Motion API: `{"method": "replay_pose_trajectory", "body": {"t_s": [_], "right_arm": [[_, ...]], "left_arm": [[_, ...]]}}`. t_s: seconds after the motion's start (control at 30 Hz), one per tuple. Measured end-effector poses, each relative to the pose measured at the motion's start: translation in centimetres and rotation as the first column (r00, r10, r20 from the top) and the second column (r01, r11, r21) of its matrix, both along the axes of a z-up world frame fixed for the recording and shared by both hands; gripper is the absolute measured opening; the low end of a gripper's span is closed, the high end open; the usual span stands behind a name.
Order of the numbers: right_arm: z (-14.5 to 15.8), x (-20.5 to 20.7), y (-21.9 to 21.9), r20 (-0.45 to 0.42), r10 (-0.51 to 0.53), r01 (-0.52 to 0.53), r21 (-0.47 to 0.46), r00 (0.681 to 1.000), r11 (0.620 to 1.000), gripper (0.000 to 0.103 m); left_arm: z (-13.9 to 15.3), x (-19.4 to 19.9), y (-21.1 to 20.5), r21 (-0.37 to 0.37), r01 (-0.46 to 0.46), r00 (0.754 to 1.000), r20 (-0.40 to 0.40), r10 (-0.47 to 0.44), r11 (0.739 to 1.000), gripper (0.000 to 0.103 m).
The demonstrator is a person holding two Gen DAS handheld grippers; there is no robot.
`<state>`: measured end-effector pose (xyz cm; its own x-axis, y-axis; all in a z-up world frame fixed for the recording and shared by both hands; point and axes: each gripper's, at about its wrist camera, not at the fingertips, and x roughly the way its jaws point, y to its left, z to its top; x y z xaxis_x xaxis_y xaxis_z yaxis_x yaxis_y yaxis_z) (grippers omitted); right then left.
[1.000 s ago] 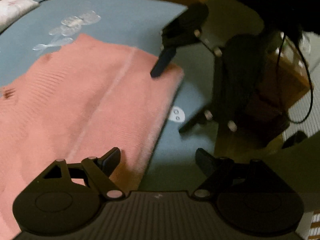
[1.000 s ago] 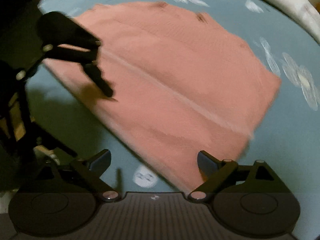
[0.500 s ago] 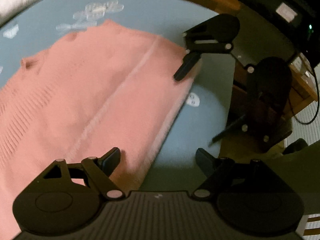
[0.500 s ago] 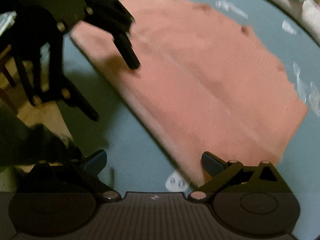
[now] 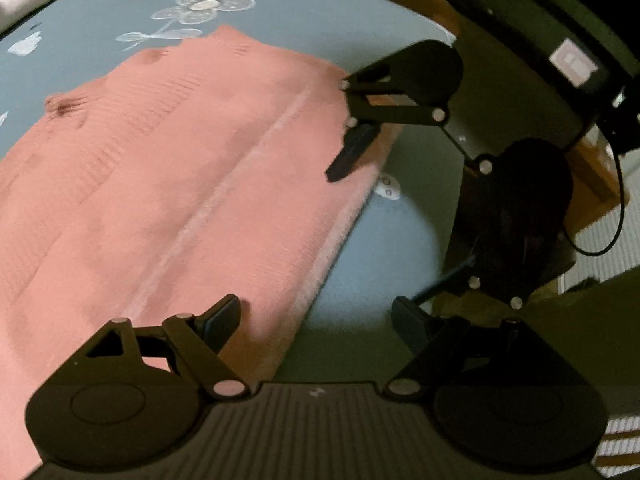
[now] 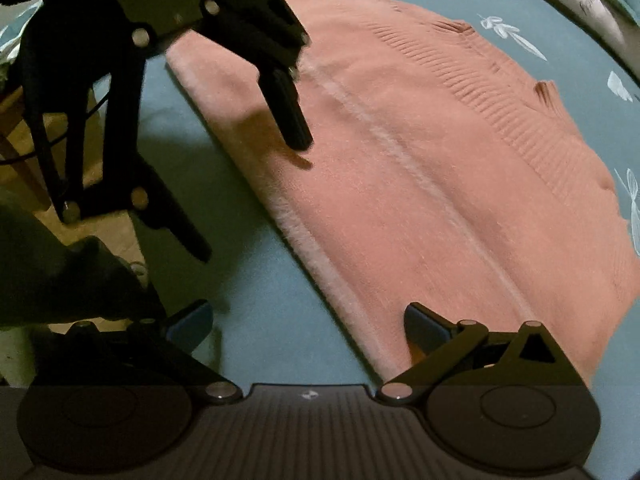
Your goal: Fold clothes
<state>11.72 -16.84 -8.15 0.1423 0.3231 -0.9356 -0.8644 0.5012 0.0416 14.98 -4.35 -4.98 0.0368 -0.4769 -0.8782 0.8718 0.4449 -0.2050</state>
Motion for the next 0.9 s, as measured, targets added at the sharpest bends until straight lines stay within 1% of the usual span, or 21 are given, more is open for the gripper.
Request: {"method": "replay_pose_trajectory", "body": {"t_s": [0.1,0.2,0.3,0.37,0.4,0.43,0.5,0.57,0.6,0.67,0.7,0.8,0.87,0.9], "right_arm": [[0.8,0.1,0.3,0.015,-0.025,0.025,-0.014,1.000,1.000,0.103],[1.5,0.9,2.0,0.034,-0.074,0.074,-0.002,0.997,0.997,0.103],[2.3,2.1,4.1,0.036,-0.133,0.131,0.040,0.990,0.991,0.103],[2.3,2.8,5.4,0.020,-0.166,0.164,0.066,0.986,0.984,0.103],[2.2,3.1,6.0,0.017,-0.178,0.177,0.067,0.984,0.982,0.103],[2.2,3.1,6.3,0.022,-0.187,0.185,0.063,0.982,0.981,0.103],[2.3,2.7,6.6,0.030,-0.184,0.182,0.050,0.982,0.982,0.103],[2.5,2.5,7.2,0.047,-0.177,0.176,0.038,0.983,0.984,0.103],[2.3,2.9,7.6,0.052,-0.177,0.175,0.035,0.983,0.984,0.103],[2.5,3.0,8.2,0.048,-0.181,0.179,0.034,0.982,0.983,0.103],[2.6,3.0,8.4,0.048,-0.185,0.184,0.032,0.981,0.982,0.103],[2.6,3.1,9.6,0.057,-0.195,0.195,0.022,0.979,0.981,0.103],[2.7,3.5,10.5,0.062,-0.204,0.203,0.023,0.977,0.979,0.103],[2.7,3.6,11.0,0.063,-0.209,0.208,0.027,0.976,0.978,0.103]], "left_arm": [[0.4,0.3,1.9,0.005,-0.086,0.996,0.002,0.086,0.996,0.083],[0.6,0.8,4.4,0.022,-0.211,0.978,-0.002,0.211,0.977,0.083],[0.2,2.0,6.5,0.025,-0.337,0.941,-0.010,0.337,0.941,0.083],[-0.7,2.4,8.1,0.032,-0.416,0.908,-0.043,0.417,0.909,0.083],[-1.3,2.6,8.9,0.041,-0.453,0.888,-0.065,0.455,0.890,0.083],[-1.7,2.7,9.6,0.042,-0.475,0.875,-0.084,0.477,0.879,0.082],[-1.8,2.6,10.8,0.017,-0.495,0.863,-0.109,0.494,0.868,0.083],[-1.3,2.6,11.6,0.010,-0.515,0.852,-0.103,0.513,0.857,0.082],[-0.7,2.7,12.2,-0.006,-0.535,0.841,-0.101,0.532,0.845,0.082],[0.7,2.8,14.0,-0.055,-0.587,0.807,-0.114,0.579,0.808,0.082],[1.2,3.1,15.0,-0.075,-0.615,0.787,-0.118,0.606,0.785,0.082],[2.2,4.5,18.6,-0.113,-0.703,0.711,-0.127,0.691,0.702,0.082],[2.0,6.1,21.2,-0.116,-0.755,0.656,-0.150,0.740,0.646,0.082],[1.6,6.9,22.4,-0.105,-0.776,0.630,-0.172,0.758,0.621,0.082]]}}
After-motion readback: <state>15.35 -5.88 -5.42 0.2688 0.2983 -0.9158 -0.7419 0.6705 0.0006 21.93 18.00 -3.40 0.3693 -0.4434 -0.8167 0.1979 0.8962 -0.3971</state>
